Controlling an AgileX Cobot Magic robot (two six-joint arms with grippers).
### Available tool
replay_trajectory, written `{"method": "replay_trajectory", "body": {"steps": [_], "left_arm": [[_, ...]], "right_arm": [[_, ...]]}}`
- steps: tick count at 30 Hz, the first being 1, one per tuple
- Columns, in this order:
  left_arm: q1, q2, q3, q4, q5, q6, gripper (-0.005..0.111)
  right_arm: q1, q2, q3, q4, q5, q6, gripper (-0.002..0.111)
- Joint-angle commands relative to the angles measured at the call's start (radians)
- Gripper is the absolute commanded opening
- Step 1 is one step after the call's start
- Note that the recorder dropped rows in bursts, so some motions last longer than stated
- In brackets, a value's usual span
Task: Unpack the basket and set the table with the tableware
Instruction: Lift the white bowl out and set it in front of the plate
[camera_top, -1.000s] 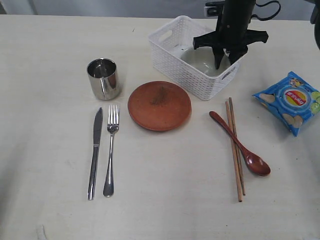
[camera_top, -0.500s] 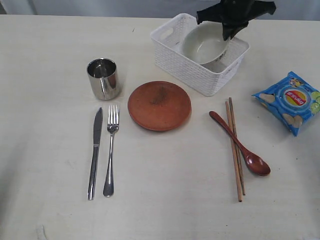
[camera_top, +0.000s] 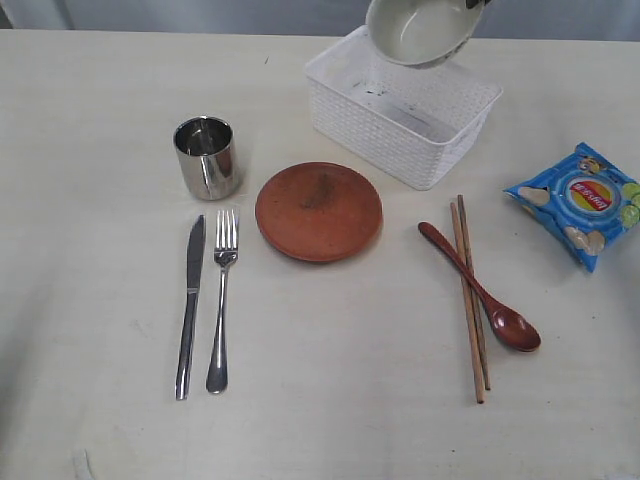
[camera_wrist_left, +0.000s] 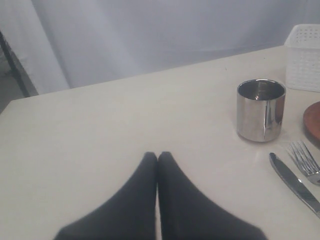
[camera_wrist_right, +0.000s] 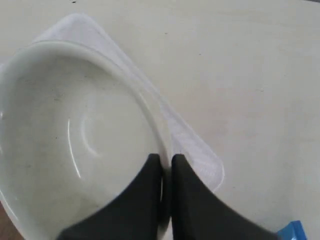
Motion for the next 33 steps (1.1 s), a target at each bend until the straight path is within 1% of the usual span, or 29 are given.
{"method": "replay_trajectory", "body": {"steps": [1, 6, 14, 19, 22, 25, 28, 31, 33], "left_arm": [[0.005, -0.003, 0.002, -0.003, -0.008, -0.003, 0.000], [0.005, -0.003, 0.002, -0.003, -0.008, -0.003, 0.000], [0.005, -0.003, 0.002, -0.003, -0.008, -0.003, 0.000], [0.005, -0.003, 0.002, -0.003, -0.008, -0.003, 0.000], [0.005, -0.003, 0.002, -0.003, -0.008, -0.003, 0.000], [0.005, -0.003, 0.002, -0.003, -0.008, -0.003, 0.000], [0.005, -0.003, 0.002, -0.003, -0.008, -0.003, 0.000], [0.005, -0.003, 0.002, -0.003, -0.008, -0.003, 0.000], [0.005, -0.003, 0.002, -0.003, -0.008, -0.003, 0.000]], "right_arm": [[-0.005, -0.092, 0.075, 0.096, 0.023, -0.045, 0.000], [-0.005, -0.217, 0.228, 0.212, 0.029, -0.121, 0.000], [-0.005, -0.422, 0.551, 0.396, 0.017, -0.243, 0.000], [0.000, -0.520, 0.781, 0.468, -0.034, -0.304, 0.000], [0.006, -0.540, 0.901, 0.534, -0.076, -0.336, 0.000], [0.045, -0.538, 1.005, 0.630, -0.108, -0.421, 0.000], [0.113, -0.522, 1.067, 0.642, -0.205, -0.434, 0.000], [0.181, -0.476, 1.084, 0.633, -0.284, -0.434, 0.000], [0.208, -0.441, 1.084, 0.639, -0.299, -0.434, 0.000]]}}
